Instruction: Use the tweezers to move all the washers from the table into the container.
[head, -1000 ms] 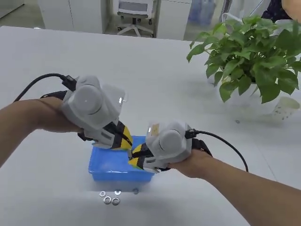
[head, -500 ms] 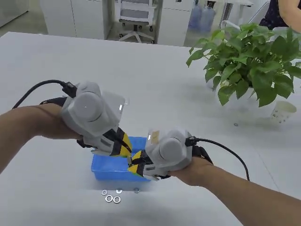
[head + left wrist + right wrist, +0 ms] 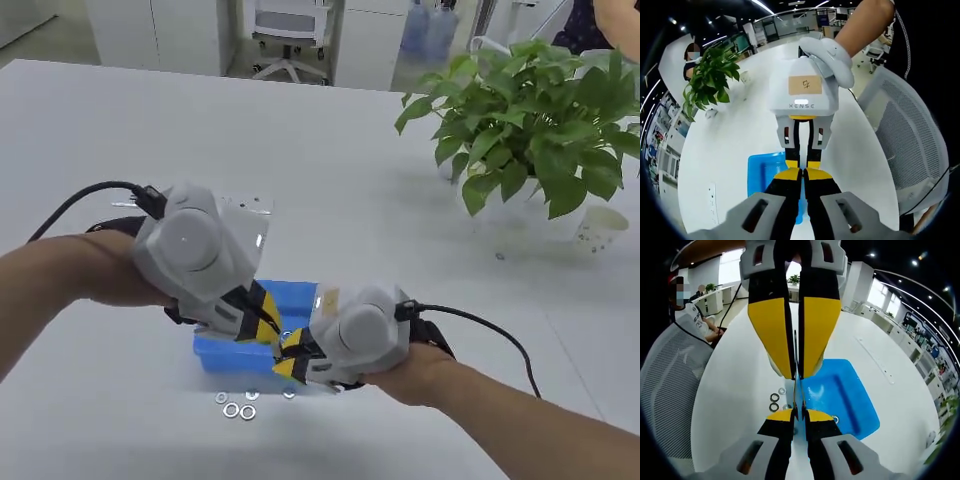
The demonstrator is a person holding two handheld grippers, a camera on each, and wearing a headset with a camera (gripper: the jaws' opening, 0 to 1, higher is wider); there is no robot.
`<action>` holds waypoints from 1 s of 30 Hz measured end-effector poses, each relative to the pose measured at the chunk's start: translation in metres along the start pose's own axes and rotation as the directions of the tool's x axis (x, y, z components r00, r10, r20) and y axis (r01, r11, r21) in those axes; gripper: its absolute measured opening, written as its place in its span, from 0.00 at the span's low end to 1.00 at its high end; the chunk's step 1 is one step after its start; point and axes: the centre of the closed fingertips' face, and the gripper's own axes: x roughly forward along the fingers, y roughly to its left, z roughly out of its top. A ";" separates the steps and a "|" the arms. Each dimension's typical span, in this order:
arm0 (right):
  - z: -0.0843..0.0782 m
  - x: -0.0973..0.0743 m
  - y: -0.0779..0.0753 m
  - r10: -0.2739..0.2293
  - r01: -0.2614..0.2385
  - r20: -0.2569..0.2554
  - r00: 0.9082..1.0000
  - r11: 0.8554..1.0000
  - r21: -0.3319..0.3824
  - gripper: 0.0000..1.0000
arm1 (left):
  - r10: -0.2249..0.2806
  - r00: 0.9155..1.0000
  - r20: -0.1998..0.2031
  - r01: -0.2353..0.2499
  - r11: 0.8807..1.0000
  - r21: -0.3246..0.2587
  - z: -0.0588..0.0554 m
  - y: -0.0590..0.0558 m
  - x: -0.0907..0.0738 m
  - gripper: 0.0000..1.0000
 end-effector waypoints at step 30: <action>-0.029 0.014 0.017 0.040 -0.039 -0.024 0.999 0.998 0.043 0.10 | -0.072 0.997 -0.019 0.071 0.997 -0.021 -0.016 -0.012 0.029 0.06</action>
